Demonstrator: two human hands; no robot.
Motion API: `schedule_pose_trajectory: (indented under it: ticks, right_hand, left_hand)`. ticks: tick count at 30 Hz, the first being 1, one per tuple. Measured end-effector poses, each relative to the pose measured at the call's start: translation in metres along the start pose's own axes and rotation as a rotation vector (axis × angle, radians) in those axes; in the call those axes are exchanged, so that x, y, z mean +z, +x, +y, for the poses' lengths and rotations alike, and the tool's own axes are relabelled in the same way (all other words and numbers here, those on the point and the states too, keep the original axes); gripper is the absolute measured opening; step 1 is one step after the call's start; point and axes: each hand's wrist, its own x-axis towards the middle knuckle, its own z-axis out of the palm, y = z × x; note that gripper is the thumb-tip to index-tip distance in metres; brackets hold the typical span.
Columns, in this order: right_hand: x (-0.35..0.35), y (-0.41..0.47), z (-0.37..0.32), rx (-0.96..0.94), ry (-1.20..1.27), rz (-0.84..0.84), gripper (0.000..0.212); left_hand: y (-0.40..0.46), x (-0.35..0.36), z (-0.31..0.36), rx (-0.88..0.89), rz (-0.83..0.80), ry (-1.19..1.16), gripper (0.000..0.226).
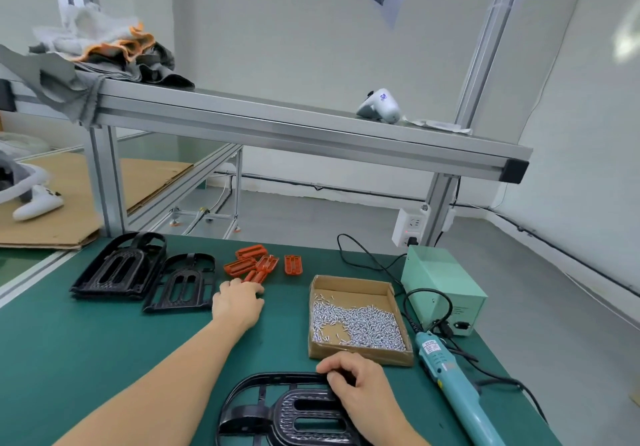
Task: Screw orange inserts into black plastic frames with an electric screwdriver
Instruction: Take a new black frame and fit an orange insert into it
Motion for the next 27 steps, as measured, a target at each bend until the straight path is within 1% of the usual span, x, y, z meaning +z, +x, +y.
schedule_pose_trajectory:
  ticks: [3, 5, 11, 13, 16, 20, 23, 25, 27]
  right_hand:
    - [0.000, 0.000, -0.001, 0.002, -0.005, 0.001, 0.032]
    - [0.000, 0.000, -0.003, 0.011, -0.012, -0.002, 0.032]
    - [-0.001, -0.002, -0.006, 0.026, -0.028, 0.002, 0.035]
    - [-0.001, -0.002, -0.007, 0.023, -0.033, 0.003, 0.035]
    - [-0.001, -0.003, -0.007, 0.008, -0.049, -0.008, 0.034]
    - [0.001, -0.006, -0.006, -0.041, -0.107, -0.024, 0.026]
    - [-0.001, -0.006, -0.013, -0.121, -0.110, 0.047, 0.020]
    - [-0.004, -0.004, -0.026, -0.161, -0.048, 0.112, 0.020]
    - [-0.005, -0.001, -0.040, -0.166, 0.024, 0.126, 0.025]
  left_hand:
    - [-0.009, 0.000, 0.001, -0.008, 0.130, -0.008, 0.017]
    - [-0.015, 0.000, 0.002, -0.001, 0.173, -0.006, 0.014]
    - [-0.037, -0.004, -0.003, 0.082, 0.167, -0.081, 0.027]
    - [-0.047, -0.005, -0.007, 0.086, 0.167, -0.159, 0.030]
    - [-0.061, -0.009, -0.014, 0.041, 0.167, -0.376, 0.031]
    - [-0.080, -0.018, -0.018, 0.034, 0.132, -0.793, 0.026]
    - [-0.096, -0.024, -0.015, 0.044, 0.016, -1.044, 0.016]
    - [-0.106, -0.029, -0.011, 0.038, -0.080, -1.199, 0.012]
    - [-0.116, -0.033, -0.005, 0.024, -0.188, -1.312, 0.013]
